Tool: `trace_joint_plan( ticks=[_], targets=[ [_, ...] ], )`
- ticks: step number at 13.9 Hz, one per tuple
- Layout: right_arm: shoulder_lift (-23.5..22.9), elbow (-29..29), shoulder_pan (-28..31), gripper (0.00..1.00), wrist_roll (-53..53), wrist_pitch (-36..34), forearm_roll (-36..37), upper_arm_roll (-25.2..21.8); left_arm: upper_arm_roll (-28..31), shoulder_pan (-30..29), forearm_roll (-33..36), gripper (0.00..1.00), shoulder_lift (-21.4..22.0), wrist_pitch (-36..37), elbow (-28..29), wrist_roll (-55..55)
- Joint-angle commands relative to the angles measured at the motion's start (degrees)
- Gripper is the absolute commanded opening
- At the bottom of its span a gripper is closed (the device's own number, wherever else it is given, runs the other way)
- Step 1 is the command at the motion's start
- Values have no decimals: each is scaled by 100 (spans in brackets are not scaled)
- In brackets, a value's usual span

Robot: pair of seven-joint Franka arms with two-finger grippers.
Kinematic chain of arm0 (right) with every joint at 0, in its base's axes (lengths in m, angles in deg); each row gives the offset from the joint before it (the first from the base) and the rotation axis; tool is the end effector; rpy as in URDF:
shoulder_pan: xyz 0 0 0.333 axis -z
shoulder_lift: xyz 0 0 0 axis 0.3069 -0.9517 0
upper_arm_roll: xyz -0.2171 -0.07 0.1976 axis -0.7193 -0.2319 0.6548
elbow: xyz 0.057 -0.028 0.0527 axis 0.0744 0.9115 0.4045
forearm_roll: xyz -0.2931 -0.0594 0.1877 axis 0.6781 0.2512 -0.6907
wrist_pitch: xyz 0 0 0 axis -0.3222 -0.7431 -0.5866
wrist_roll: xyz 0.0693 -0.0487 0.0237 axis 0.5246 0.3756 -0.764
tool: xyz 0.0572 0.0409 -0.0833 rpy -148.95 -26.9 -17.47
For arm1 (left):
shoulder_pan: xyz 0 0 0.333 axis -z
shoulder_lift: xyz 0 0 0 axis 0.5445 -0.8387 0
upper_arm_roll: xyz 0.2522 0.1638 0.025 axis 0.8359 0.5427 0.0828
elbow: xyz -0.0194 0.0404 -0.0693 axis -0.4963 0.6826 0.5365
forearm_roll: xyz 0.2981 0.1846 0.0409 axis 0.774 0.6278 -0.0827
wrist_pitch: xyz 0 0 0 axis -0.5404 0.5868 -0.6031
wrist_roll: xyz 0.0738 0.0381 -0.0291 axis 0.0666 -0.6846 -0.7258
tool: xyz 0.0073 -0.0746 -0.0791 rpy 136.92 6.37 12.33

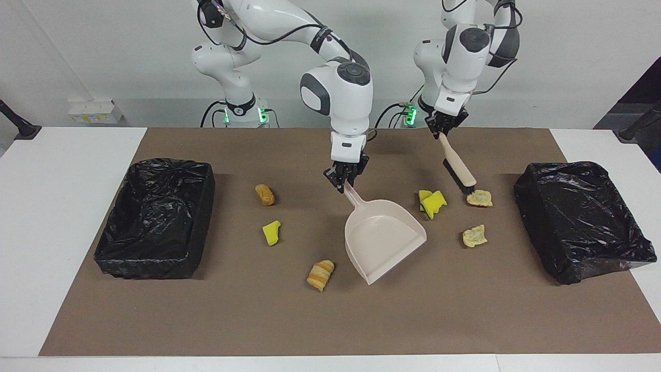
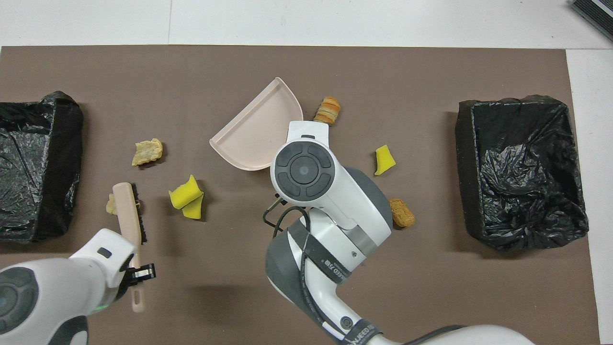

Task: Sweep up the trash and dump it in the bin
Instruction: 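Lift the dustpan with the right gripper while the left gripper grasps the brush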

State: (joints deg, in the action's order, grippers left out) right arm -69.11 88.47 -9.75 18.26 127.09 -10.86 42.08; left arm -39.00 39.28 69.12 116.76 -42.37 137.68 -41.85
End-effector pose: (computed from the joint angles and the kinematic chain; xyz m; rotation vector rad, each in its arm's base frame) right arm 0.5094 0.3606 0.4363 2.8658 1.1001 0.1332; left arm 0.3282 -0.0751 0.4331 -3.0615 -0.2953 0.0748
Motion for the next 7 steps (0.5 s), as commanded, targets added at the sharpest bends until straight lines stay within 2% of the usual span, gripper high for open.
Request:
trace_joint_plan(
  ticks=[1,4,5,7],
  targets=[
    [200,207,187,0,-1149,-135,34,48,-69,-1074,69,0,-434,-297,-224,1214],
    [200,348,528,0,-3543,-231,-97,100,-69,-2024,69,0,-1075,-457,-601,2568],
    [209,366,556,0,-4057,-336,-351,83,-69,-2174,78,0,-1234,-474,-663,2798],
    [226,375,582,0,-4395,-425,-388,83,-77,-2185,87,0,-1515,-588,-646,2827]
  ],
)
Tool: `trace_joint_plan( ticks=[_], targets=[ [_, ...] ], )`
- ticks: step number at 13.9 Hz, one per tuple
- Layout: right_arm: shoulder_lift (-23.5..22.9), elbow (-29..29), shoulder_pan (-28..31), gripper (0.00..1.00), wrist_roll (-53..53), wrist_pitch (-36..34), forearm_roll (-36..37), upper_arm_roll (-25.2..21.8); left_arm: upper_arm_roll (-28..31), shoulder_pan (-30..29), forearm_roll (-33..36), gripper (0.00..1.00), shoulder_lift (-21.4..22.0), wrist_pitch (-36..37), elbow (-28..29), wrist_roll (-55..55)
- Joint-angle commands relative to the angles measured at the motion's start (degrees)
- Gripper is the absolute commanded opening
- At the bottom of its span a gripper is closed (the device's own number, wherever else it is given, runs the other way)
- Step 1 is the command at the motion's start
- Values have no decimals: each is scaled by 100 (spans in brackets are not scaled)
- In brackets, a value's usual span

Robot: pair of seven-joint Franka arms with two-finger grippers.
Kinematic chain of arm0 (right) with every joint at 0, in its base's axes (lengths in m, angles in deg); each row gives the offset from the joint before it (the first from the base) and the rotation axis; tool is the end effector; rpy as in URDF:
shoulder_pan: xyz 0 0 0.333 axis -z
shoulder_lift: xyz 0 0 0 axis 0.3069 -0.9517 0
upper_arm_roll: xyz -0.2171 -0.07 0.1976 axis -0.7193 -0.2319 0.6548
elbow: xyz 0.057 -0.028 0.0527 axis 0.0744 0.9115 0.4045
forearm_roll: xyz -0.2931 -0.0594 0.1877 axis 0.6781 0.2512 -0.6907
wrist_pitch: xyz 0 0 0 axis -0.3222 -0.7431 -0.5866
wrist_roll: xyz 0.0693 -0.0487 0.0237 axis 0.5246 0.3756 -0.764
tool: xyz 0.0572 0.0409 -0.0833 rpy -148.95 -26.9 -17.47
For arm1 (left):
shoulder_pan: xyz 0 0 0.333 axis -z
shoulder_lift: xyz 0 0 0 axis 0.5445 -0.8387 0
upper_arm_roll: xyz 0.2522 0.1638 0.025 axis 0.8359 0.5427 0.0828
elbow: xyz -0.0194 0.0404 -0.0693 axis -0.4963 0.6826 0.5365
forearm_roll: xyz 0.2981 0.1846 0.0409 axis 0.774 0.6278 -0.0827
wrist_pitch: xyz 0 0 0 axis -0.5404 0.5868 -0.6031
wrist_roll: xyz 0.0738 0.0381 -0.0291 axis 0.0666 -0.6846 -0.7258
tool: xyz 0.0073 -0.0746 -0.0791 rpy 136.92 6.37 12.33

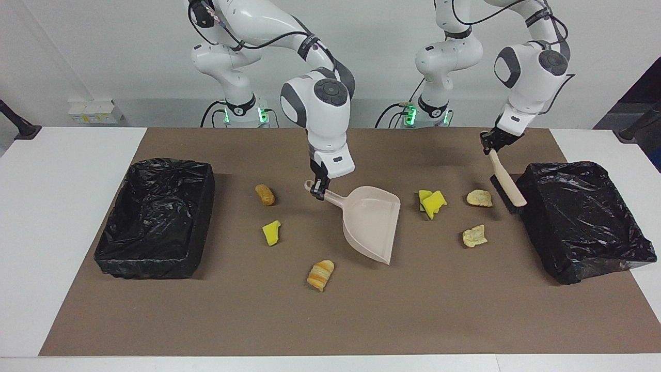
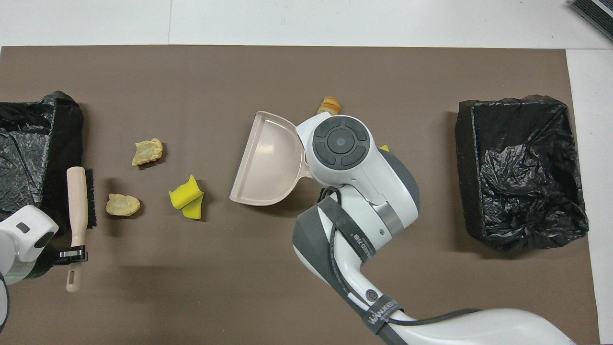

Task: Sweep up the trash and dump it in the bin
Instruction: 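Lift the dustpan with the right gripper while the left gripper grasps the brush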

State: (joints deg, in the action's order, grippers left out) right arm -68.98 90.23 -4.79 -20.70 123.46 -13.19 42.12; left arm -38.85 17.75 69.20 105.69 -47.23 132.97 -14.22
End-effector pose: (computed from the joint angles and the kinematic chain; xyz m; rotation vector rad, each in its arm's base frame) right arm 0.5268 0.3115 0.4184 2.4473 1.8833 -0.0531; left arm 0.3767 0.0588 0.4051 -3.1183 -0.1233 0.1467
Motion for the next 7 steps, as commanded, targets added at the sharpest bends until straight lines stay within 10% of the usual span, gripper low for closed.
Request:
trace_joint_plan(
  ticks=[1,7],
  targets=[
    [213,208,87,0,-762,-63,-147,79,-93,47,78,0,-548,-190,-167,3],
    [-120,270,43,0,-1222,437,-129,79,-119,977,-298,0,-787,-437,-141,-1024]
  ],
)
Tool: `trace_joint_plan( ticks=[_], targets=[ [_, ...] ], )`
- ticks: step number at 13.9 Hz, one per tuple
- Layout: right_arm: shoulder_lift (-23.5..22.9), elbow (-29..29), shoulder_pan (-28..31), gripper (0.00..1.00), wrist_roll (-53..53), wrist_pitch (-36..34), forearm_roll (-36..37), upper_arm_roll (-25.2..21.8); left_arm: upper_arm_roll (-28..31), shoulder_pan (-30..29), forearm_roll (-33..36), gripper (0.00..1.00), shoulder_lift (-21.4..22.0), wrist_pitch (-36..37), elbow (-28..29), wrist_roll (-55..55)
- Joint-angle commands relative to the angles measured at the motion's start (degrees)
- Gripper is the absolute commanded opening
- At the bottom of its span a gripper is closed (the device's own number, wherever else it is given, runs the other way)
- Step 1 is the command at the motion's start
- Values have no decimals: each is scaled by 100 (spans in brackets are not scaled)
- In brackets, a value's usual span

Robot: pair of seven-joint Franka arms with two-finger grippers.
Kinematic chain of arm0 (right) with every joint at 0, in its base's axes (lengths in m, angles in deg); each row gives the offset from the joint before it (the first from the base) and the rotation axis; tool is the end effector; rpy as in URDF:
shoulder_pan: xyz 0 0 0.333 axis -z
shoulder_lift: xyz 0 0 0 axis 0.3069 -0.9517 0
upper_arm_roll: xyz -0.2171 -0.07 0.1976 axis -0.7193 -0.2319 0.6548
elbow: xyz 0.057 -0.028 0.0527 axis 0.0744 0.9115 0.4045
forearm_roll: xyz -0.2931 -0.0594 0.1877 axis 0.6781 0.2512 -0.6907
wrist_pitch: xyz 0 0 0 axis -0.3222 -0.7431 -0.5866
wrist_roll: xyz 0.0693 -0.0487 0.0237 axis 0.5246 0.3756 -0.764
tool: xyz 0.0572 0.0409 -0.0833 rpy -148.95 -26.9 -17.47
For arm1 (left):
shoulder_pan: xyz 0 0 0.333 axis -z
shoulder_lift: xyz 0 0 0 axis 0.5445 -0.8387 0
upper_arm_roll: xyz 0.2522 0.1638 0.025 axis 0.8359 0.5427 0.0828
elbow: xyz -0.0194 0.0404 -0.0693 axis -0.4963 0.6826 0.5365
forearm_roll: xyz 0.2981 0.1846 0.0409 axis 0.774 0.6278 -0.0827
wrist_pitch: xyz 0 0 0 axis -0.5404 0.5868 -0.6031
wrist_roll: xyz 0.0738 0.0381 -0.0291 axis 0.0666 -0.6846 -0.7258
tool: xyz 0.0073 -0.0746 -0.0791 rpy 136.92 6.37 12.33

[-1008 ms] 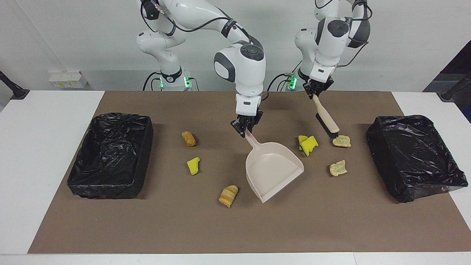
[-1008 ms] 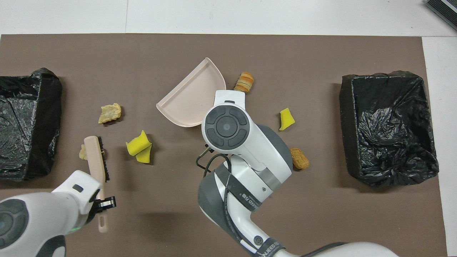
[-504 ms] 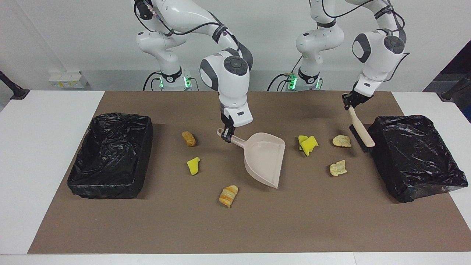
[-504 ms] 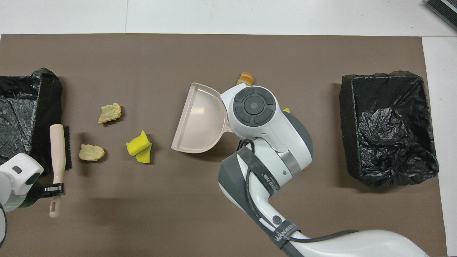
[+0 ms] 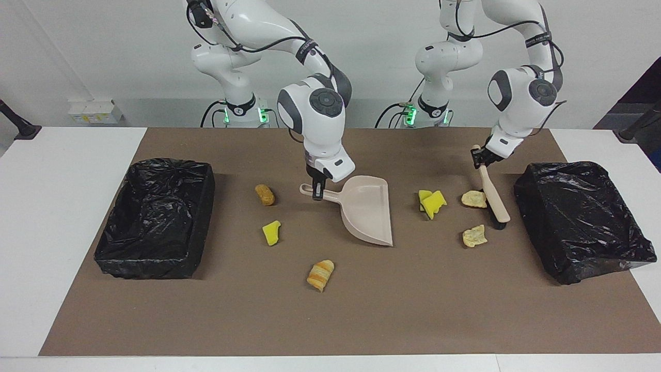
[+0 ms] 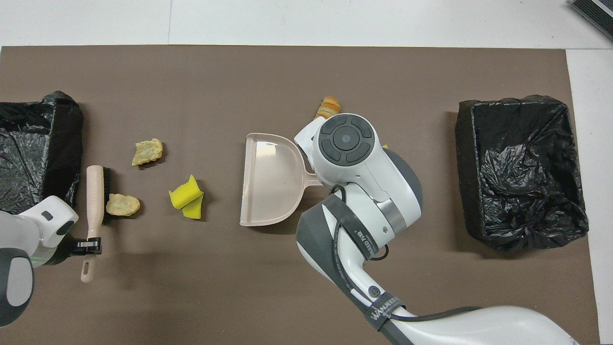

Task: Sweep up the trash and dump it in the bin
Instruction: 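Sweep bread and sponge into the dustpan with the left gripper's brush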

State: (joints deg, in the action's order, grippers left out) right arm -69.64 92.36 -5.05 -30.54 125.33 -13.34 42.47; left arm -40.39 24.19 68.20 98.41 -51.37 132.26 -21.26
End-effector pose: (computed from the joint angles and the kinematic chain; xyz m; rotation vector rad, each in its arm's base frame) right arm 0.5211 0.3167 0.3984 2.2720 2.1105 -0.0813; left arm 0.3997 0.0061 0.3658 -3.1235 -0.1108 0.2085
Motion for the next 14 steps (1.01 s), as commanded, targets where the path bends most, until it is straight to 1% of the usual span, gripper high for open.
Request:
trace_joint_plan(
  ticks=[1,3,6,9,11,14],
  targets=[
    [-125,12,68,0,-255,287,-105,43,35,484,-409,0,-59,-49,-78,-461],
    [-178,12,42,0,-299,410,-105,43,35,782,-725,0,-111,-164,-70,-838],
    [-274,12,-2,0,-299,620,-114,52,35,1362,-1078,0,-444,-698,-78,-1401],
    [-310,12,-37,0,-334,691,-123,52,35,1872,-1867,0,-560,-1051,-113,-1421],
    [-301,12,-46,0,-369,691,-123,61,26,2241,-2237,0,-612,-1279,-174,-1412],
    [-310,-58,-37,0,-439,709,-166,61,35,2909,-2633,0,-928,-1298,-770,-1438]
  ],
)
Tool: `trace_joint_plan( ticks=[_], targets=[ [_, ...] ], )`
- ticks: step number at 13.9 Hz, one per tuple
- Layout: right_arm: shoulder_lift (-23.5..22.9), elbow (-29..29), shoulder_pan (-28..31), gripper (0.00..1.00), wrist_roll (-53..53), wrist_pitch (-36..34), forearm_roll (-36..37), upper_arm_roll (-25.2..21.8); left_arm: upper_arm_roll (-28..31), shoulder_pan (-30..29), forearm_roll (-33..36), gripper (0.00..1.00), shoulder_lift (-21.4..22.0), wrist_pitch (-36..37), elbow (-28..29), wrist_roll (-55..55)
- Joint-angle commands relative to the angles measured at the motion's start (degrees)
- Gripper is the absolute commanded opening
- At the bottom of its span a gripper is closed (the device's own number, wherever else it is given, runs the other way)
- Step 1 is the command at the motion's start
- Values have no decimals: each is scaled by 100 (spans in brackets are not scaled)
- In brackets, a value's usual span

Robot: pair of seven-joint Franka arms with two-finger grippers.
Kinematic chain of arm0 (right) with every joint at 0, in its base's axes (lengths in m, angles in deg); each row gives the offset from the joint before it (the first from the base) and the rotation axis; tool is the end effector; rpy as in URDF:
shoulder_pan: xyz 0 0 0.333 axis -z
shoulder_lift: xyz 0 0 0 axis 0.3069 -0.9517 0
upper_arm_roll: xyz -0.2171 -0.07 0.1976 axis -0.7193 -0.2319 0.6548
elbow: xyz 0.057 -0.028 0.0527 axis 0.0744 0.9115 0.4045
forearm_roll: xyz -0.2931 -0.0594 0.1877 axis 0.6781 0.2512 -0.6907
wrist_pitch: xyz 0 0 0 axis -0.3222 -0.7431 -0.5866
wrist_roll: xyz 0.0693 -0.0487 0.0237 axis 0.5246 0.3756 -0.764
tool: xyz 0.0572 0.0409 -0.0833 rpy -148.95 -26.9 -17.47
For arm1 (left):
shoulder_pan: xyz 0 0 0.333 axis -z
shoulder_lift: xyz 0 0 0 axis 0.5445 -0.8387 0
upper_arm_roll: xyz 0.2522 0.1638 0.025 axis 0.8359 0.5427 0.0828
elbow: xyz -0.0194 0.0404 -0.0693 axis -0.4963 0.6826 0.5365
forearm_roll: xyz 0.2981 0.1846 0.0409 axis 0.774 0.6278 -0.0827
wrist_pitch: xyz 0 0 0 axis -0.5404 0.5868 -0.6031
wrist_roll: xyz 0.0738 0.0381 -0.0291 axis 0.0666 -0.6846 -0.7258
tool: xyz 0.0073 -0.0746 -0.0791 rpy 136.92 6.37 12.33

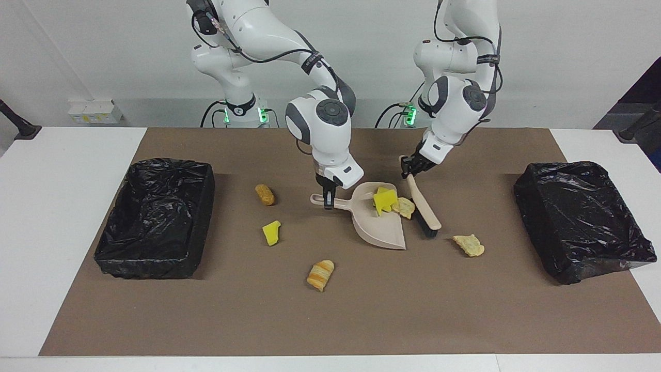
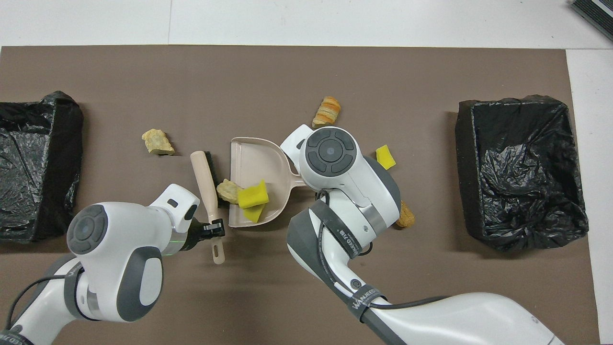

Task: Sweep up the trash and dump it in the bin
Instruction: 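Sweep bread and sponge into the dustpan with the left gripper's brush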

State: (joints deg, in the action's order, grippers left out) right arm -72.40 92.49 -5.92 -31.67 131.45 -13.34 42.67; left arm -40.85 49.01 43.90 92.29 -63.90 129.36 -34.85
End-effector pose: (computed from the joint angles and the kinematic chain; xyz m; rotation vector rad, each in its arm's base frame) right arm 0.5265 0.3344 0.3773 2.2315 2.1609 0.0100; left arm 0.4011 -0.1876 0.3599 2.8337 0.2337 -0.1046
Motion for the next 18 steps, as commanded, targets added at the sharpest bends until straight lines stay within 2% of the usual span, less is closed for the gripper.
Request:
trace_joint_plan(
  ticks=[1,2,5,7,9,12,15,17,18],
  targets=[
    [-77,-184,50,0,-344,106,-193,42,90,568,-239,0,-422,17,-744,-148],
    [-95,-203,58,0,-318,115,-219,42,90,578,-231,0,-536,104,-990,-314],
    [-183,-273,102,0,-152,203,-298,42,160,430,31,0,-441,648,-1089,-570],
    [-366,-571,111,0,77,194,-430,42,134,-43,977,0,-405,1218,-1474,-893],
    [-508,-669,94,0,392,203,-386,42,143,-351,1455,0,-467,1685,-1774,-1019],
    [-683,-923,120,0,508,203,-386,42,125,-1167,2114,0,-528,1731,-1757,-844],
    [-1183,-1597,50,0,684,63,-334,42,143,-1889,2151,0,-818,1574,-1731,190],
    [-1448,-2231,41,0,684,-384,-298,59,134,-2102,2160,0,-1037,1346,-1722,841],
    [-1475,-2251,23,0,684,-447,-290,68,125,-2067,2160,0,-1195,1301,-1722,1010]
  ],
)
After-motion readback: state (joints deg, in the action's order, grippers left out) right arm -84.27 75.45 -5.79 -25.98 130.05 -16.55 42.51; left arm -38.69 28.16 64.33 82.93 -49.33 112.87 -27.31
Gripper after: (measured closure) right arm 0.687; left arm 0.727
